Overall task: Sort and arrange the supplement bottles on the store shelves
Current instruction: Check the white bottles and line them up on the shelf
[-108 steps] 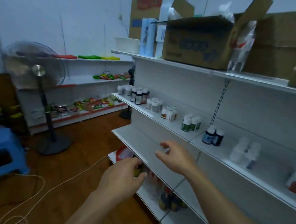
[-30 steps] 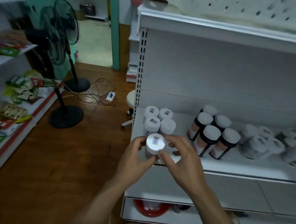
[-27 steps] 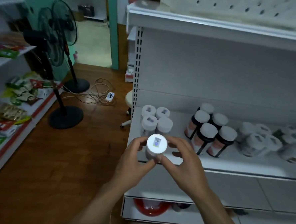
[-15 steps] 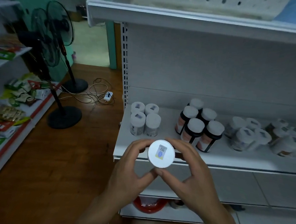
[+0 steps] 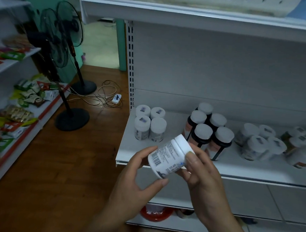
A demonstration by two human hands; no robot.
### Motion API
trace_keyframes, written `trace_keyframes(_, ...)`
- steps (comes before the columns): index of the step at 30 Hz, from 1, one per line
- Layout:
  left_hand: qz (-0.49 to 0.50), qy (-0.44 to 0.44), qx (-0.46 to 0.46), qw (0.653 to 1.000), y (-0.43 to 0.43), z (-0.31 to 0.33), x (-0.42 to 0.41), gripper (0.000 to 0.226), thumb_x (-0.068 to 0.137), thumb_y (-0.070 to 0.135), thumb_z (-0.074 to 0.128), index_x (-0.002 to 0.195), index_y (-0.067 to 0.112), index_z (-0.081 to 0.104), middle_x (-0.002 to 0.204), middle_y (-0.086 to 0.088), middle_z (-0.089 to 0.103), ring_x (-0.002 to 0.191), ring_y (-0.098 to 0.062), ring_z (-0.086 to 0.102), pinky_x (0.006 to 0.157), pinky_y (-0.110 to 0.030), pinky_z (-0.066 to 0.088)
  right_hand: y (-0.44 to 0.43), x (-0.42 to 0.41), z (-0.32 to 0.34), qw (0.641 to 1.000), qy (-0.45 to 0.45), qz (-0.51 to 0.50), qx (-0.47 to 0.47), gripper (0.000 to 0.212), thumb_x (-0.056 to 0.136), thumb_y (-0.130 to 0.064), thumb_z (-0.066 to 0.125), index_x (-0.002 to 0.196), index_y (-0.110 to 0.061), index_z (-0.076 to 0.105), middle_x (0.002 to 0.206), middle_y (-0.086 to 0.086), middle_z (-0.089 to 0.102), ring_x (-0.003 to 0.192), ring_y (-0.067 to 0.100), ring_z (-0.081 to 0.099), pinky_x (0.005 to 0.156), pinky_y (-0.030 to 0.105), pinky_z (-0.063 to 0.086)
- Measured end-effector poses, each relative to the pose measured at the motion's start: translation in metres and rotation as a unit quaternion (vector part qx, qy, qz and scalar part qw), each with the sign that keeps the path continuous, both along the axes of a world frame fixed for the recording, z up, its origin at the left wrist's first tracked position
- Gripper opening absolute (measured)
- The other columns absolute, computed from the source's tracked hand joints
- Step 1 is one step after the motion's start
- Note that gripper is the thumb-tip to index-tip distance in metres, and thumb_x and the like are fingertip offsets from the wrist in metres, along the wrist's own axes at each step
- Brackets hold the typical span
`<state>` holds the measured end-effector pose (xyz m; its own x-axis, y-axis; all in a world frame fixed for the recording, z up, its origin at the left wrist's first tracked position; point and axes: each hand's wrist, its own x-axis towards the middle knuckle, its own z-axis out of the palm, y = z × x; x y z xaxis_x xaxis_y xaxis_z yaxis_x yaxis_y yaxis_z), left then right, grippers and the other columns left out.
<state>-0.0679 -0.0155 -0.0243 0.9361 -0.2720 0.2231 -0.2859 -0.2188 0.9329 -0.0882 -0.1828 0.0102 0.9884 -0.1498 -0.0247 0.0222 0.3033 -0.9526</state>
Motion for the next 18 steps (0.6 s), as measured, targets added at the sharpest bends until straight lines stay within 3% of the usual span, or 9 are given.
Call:
trace_keyframes(2,0.012,-0.002,-0.009,1.000,0.001,0.003,-0.001,0.066,0.070,0.047,0.074,0.129,0.053,0.045,0.130,0.025,0.056,0.124,-0.004,0.052,0.098,-0.021,0.048,0.001,0.003,-0.001,0.999,0.014,0.017,0.023,0.067,0.058,-0.058,0.083,0.113,-0.022,0.070,0.114,0.011,0.070,0.105,0.025,0.066,0.075,0.028,0.055)
trace_keyframes(7,0.017,-0.011,0.002,1.000,0.008,0.012,0.001,0.067,0.071,0.047,0.072,0.131,0.055,0.044,0.132,0.026,0.055,0.124,-0.004,0.053,0.097,-0.024,0.050,-0.005,0.010,0.000,1.000,0.018,0.023,0.007,0.053,0.067,-0.047,0.069,0.118,-0.031,0.067,0.122,0.002,0.067,0.110,0.020,0.065,0.075,0.027,0.055)
trace_keyframes(18,-0.002,0.002,-0.029,1.000,0.014,0.021,0.006,0.067,0.072,0.041,0.072,0.134,0.038,0.047,0.132,0.027,0.056,0.124,0.000,0.053,0.096,-0.017,0.048,-0.002,0.015,0.002,0.998,0.002,0.052,-0.021,0.067,0.060,-0.067,0.077,0.116,-0.031,0.068,0.118,0.003,0.068,0.108,0.020,0.065,0.078,0.032,0.054)
